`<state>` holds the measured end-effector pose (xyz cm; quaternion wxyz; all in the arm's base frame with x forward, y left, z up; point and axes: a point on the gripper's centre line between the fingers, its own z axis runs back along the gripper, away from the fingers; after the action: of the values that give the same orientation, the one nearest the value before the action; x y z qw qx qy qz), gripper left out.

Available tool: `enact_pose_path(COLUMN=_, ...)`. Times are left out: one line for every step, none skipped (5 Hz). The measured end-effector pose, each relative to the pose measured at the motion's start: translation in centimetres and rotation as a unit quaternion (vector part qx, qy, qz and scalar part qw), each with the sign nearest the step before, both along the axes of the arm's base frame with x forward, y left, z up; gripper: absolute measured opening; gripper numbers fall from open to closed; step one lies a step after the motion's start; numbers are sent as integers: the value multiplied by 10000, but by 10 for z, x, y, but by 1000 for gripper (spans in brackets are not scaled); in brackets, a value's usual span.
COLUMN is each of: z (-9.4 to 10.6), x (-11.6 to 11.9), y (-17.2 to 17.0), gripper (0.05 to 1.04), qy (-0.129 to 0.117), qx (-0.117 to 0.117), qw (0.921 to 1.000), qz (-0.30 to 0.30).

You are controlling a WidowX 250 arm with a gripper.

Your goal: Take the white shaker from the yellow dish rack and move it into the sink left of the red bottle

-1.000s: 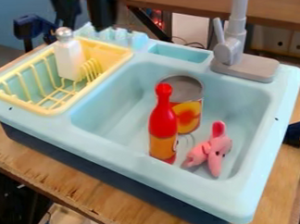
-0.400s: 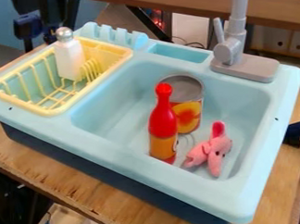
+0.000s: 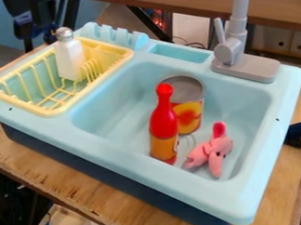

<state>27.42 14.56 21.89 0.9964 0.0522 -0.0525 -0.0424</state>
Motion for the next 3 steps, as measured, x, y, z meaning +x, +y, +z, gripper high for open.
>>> enact_pose_path(z=-6, x=7, y=14, gripper=1002, qy=-306, qx=-100, qw=9992, qz=215)
enact_pose_path(z=-16, x=20, y=26, gripper=1002, qy=-334, qx=-314, qw=9985, qz=312)
enact_pose_path(z=-19, x=34, y=30, gripper=1002, qy=-341, qx=-451, qw=9978, qz=354)
